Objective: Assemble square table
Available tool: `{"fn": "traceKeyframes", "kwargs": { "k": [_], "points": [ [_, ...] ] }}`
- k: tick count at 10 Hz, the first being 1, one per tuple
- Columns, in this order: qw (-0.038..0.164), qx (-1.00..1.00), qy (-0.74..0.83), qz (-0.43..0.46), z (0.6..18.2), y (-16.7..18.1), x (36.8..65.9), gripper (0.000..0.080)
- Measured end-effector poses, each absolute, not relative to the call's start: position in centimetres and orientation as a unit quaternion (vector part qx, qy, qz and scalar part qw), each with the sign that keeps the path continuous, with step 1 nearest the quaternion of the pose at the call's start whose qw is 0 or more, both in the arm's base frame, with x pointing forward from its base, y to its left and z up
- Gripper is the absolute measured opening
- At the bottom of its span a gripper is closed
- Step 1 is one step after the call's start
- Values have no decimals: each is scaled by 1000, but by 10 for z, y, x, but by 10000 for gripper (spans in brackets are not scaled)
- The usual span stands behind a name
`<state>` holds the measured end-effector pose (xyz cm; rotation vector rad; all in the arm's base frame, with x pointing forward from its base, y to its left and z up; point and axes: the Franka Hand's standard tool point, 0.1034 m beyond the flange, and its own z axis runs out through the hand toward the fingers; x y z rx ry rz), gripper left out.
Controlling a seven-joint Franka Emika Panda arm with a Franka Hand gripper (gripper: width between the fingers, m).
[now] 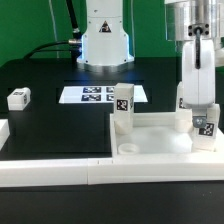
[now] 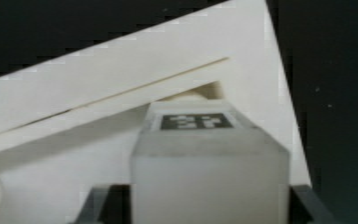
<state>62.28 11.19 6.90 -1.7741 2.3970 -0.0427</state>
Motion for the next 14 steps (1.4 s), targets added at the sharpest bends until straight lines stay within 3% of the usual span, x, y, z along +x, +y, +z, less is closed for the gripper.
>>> {"fn": "traceKeyframes", "kwargs": {
  "k": [1, 2, 3, 4, 6, 8, 9, 10, 12, 14],
  "points": [
    [79, -597, 798, -14, 69, 112, 623, 346],
    [64, -666, 743, -18, 67, 113, 620, 346],
    [59, -743, 666, -29, 69, 116, 622, 552],
    [57, -810, 583, -38, 70, 117, 624, 619],
    [53, -844, 532, -41, 70, 120, 622, 644],
    [47, -878, 474, -46, 70, 118, 622, 648],
    [29, -928, 368, -57, 71, 123, 624, 649],
    [25, -954, 291, -67, 72, 124, 627, 649],
    [26, -949, 308, -66, 71, 123, 626, 649],
    [27, -944, 323, -66, 71, 123, 626, 410]
  ]
}}
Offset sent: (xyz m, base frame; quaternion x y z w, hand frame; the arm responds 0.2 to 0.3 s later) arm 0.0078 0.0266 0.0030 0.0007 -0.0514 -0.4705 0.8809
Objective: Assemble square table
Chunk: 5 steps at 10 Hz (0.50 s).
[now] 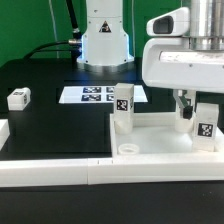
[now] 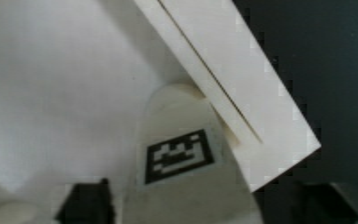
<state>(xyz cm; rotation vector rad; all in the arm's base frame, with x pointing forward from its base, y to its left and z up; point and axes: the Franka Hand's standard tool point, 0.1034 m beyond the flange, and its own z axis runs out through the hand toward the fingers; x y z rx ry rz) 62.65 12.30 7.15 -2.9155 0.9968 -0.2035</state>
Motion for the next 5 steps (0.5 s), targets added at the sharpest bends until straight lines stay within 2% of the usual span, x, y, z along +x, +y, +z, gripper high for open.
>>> {"fn": "traceKeyframes", "kwargs": {
  "k": [1, 2, 5],
  "points": [
    [29, -932, 354, -65, 71, 123, 626, 410],
    [31, -916, 395, -63, 71, 122, 626, 290],
    [40, -850, 523, -50, 71, 114, 625, 290]
  ]
}}
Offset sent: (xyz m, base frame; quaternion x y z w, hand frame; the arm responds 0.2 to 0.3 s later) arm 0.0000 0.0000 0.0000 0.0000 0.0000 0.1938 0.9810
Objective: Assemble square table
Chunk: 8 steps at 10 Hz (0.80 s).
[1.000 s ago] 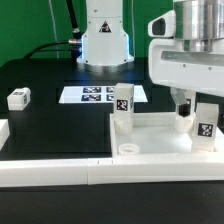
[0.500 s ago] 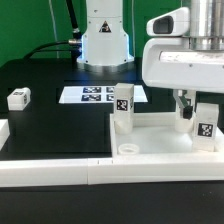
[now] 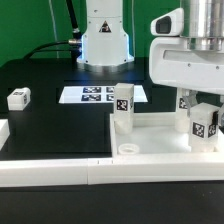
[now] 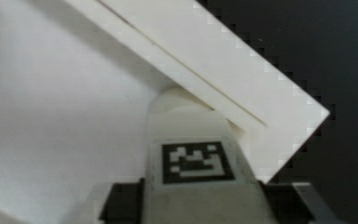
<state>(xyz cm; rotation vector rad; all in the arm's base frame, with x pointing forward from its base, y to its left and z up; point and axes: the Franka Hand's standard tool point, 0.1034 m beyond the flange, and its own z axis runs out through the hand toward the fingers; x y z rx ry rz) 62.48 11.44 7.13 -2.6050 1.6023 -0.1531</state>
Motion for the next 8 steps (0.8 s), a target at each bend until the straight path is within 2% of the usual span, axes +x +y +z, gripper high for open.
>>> {"fn": "traceKeyframes", "kwargs": {
  "k": [2, 4, 6, 8],
  "points": [
    [69, -745, 663, -22, 70, 109, 625, 290],
    [86, -630, 772, -15, 69, 117, 627, 290],
    [93, -540, 836, -10, 69, 129, 629, 290],
    [93, -533, 841, -11, 69, 130, 629, 290]
  ]
}}
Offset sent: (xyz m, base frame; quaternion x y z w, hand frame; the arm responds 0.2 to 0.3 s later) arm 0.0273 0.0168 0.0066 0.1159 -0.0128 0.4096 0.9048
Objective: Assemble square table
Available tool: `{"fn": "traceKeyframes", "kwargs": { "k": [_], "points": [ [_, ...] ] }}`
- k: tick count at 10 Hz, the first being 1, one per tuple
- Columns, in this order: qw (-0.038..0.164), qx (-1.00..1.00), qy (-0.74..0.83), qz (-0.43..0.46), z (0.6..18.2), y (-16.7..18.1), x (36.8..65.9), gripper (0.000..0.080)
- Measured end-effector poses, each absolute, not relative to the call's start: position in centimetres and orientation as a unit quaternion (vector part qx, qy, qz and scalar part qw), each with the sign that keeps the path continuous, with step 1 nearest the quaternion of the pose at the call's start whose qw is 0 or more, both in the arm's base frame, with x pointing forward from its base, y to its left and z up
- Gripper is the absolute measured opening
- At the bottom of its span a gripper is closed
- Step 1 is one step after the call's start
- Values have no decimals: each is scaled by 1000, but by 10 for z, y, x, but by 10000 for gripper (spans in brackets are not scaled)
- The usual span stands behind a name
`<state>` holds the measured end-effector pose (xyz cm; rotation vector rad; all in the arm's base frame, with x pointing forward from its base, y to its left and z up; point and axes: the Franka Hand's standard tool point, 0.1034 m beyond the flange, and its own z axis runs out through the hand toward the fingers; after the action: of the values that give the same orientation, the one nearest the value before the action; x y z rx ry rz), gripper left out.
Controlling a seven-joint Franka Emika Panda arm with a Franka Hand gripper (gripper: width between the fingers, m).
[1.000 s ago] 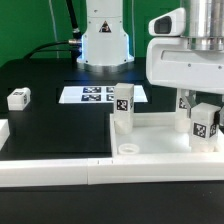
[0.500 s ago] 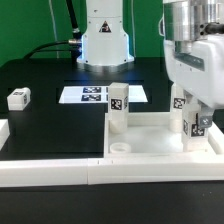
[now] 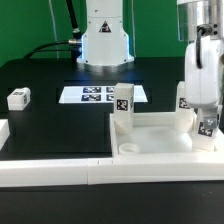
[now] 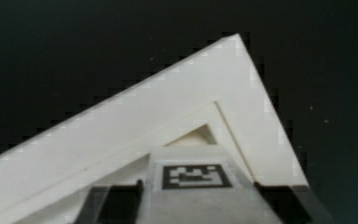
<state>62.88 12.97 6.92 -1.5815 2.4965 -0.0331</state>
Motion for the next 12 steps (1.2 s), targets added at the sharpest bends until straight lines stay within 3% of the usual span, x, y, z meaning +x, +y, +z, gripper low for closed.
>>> {"fn": "traceKeyframes", "kwargs": {
  "k": [1, 2, 3, 4, 9, 10, 12],
  "points": [
    [93, -534, 840, -11, 69, 130, 629, 290],
    [92, -550, 830, -13, 69, 129, 629, 467],
    [90, -618, 781, -22, 70, 128, 630, 467],
    [92, -692, 715, -36, 72, 126, 633, 607],
    [80, -826, 554, -67, 70, 123, 631, 649],
    [53, -879, 469, -63, 70, 129, 630, 649],
    [30, -950, 304, -67, 74, 122, 635, 649]
  ]
}}
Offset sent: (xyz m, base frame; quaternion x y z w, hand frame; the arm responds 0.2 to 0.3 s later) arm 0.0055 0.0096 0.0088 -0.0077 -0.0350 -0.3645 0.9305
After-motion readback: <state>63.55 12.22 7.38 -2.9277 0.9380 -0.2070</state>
